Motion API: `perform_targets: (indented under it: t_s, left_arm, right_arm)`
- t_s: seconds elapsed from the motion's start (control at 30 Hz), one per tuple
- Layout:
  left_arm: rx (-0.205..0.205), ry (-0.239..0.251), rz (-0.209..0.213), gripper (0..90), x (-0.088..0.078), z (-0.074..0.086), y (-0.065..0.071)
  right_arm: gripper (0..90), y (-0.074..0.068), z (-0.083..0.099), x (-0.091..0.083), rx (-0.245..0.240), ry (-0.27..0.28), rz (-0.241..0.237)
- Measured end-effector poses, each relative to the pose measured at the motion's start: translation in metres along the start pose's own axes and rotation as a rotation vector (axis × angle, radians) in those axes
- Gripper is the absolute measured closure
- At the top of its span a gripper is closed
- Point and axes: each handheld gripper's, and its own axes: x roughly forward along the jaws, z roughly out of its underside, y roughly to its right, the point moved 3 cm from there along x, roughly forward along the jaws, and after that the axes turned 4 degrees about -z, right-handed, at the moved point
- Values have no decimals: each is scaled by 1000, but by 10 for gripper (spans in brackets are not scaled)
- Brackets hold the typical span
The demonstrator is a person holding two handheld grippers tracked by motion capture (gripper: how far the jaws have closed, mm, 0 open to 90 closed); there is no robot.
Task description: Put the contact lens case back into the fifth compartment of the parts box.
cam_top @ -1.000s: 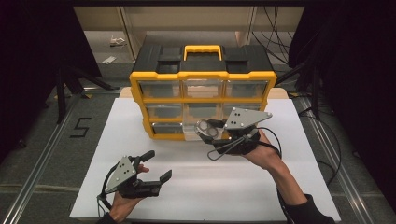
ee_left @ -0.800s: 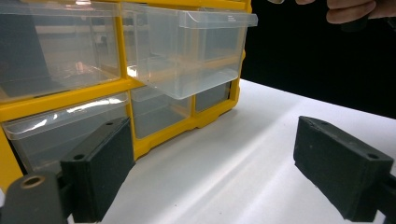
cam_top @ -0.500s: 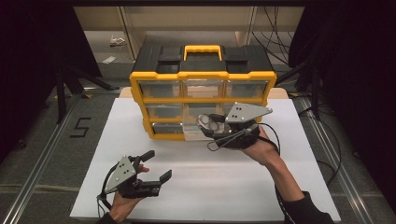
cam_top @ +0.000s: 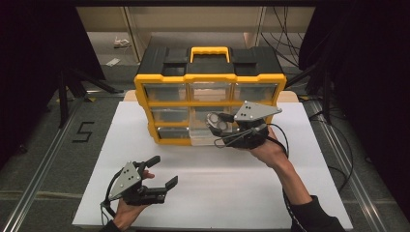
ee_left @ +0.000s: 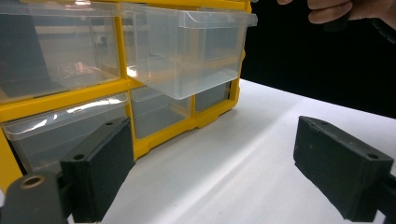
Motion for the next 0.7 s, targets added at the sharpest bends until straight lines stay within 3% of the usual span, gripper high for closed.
perform_targets:
  t_s: [0.7]
  left_arm:
    - [-1, 0, 0, 122, 0, 0, 0]
  right_arm:
    - [494, 16, 4, 11, 50, -1, 48]
